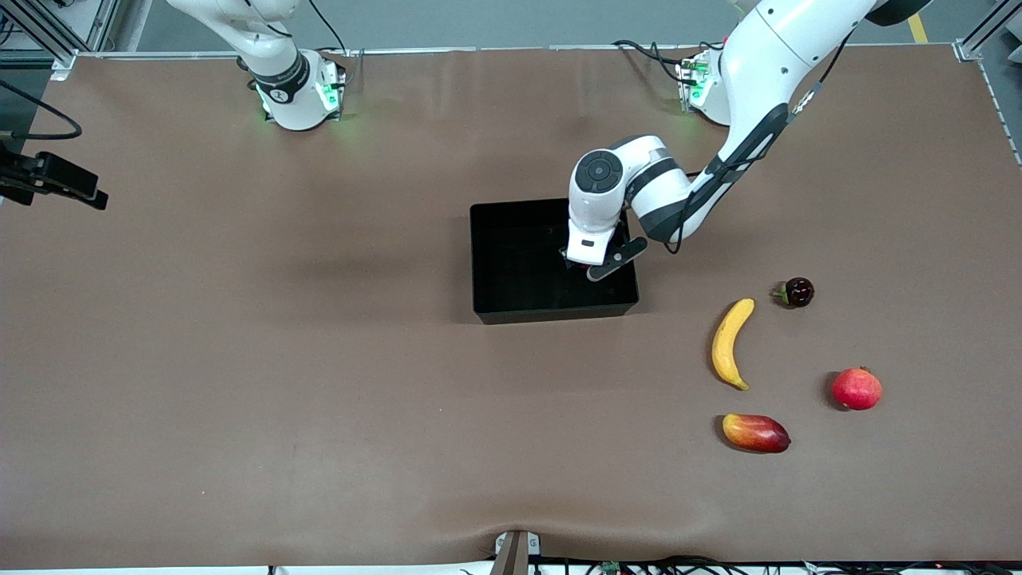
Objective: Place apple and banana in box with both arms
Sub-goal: 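Carry the apple with the left gripper over the black box, then lower the apple into the box and open the left gripper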
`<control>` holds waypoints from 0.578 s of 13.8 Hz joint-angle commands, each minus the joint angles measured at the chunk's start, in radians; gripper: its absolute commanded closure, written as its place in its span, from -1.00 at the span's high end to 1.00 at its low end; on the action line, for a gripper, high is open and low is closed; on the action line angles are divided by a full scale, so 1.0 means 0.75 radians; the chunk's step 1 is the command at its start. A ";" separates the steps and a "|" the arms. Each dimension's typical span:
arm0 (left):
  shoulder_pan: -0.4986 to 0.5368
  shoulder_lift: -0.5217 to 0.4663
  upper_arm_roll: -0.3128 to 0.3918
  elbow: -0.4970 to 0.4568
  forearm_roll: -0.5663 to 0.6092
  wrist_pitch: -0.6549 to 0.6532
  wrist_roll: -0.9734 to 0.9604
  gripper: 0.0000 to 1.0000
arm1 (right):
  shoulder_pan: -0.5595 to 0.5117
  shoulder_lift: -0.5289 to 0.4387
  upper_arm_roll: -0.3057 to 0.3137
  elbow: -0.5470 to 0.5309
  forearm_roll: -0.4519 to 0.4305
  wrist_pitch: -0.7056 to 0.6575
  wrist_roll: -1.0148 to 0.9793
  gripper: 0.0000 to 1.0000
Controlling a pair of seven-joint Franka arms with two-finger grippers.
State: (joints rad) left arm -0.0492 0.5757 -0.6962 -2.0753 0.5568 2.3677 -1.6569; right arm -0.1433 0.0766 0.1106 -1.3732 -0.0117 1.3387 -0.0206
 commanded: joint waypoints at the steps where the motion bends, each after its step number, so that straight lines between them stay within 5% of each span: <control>1: -0.006 0.034 0.002 0.010 0.039 0.028 -0.061 -1.00 | 0.005 -0.063 0.055 -0.041 -0.015 0.025 -0.079 1.00; 2: -0.004 0.050 0.004 0.014 0.039 0.028 -0.061 -1.00 | 0.056 -0.063 0.065 -0.032 -0.035 0.027 -0.042 1.00; 4: -0.002 0.061 0.002 0.016 0.037 0.034 -0.061 -0.57 | 0.062 -0.051 0.065 -0.008 -0.034 0.027 0.094 1.00; 5: -0.002 0.071 0.002 0.020 0.037 0.034 -0.061 -0.20 | 0.058 -0.051 0.063 0.015 -0.035 0.025 0.103 1.00; 7: -0.002 0.073 0.002 0.039 0.037 0.034 -0.059 0.99 | 0.050 -0.051 0.059 0.029 -0.031 0.027 0.091 1.00; 8: -0.006 0.069 0.002 0.047 0.037 0.032 -0.061 1.00 | 0.040 -0.051 0.057 0.029 -0.023 0.025 0.063 1.00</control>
State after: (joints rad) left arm -0.0490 0.6086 -0.6948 -2.0625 0.5570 2.3701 -1.6571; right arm -0.0956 0.0488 0.1528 -1.3572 -0.0204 1.3594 0.0367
